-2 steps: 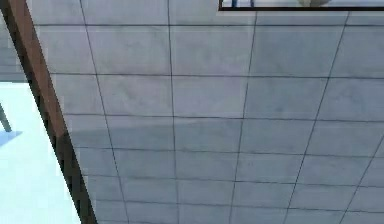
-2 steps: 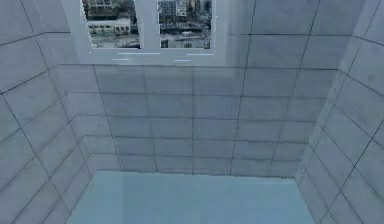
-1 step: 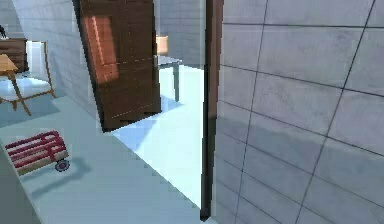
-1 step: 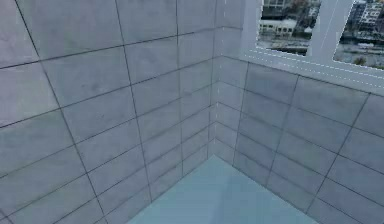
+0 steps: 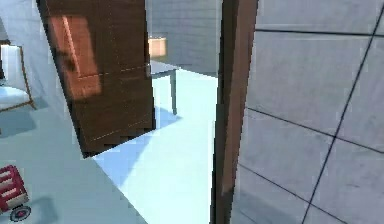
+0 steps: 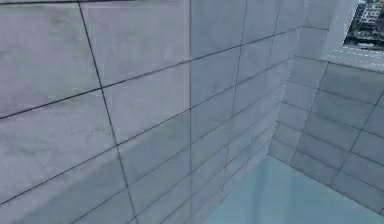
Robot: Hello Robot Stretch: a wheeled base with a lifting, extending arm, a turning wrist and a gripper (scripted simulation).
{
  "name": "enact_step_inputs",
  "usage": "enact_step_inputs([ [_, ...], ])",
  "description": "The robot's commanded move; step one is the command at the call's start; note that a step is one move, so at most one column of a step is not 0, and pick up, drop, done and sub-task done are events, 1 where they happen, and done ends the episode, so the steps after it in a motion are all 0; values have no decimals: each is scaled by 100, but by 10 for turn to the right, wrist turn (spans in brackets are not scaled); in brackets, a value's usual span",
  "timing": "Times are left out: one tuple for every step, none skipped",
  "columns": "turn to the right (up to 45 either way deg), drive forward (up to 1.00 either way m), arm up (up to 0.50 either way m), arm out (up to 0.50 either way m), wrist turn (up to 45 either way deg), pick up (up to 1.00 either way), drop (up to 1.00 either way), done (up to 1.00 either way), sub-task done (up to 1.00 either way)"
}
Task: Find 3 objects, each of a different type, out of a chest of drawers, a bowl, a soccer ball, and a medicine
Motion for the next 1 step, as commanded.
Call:
enact_step_inputs([
  [-240,0,0,0,0,0,0,0,0],
])
